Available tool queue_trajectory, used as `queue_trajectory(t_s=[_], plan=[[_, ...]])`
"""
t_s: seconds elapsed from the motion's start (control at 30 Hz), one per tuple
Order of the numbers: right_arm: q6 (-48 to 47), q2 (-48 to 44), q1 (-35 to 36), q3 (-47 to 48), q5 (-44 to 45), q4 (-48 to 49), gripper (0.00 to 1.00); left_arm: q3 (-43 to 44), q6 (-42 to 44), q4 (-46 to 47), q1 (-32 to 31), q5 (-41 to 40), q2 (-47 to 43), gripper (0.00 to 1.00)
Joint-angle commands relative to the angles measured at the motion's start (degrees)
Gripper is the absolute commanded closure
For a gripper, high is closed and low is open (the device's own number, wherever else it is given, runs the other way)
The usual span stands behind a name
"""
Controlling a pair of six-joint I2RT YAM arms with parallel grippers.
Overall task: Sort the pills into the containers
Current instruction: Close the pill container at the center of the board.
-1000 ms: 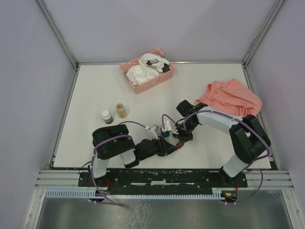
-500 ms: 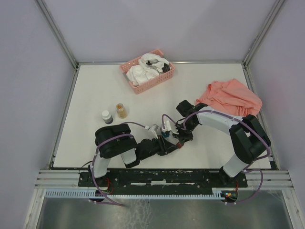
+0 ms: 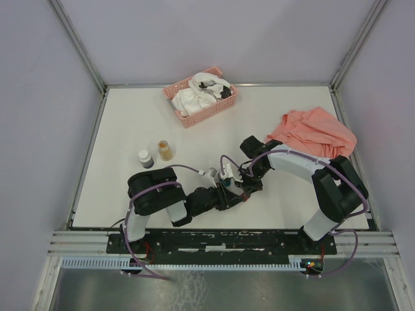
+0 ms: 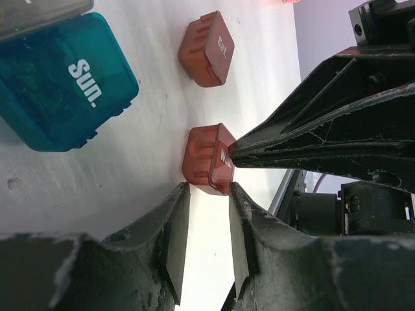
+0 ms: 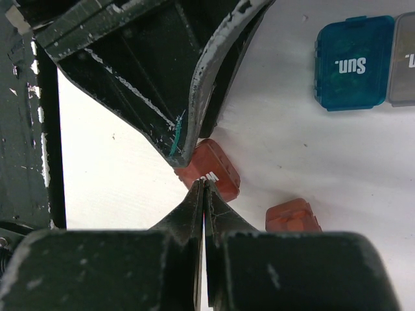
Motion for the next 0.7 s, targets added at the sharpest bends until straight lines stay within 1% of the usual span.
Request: queue_trajectory(t_s=[0.0,0.67], plan=[[0.2,-0.9,0.0,1.9,-0.2,1.1,0.97,0.5,-0.5,-4.1,0.2,-2.2,-0.5,0.62],[-0.6,-4.4,-0.8,1.2,-1.5,1.6,0.95,0.2,-0.8,-4.3,0.2,-2.4,-0.7,0.64]])
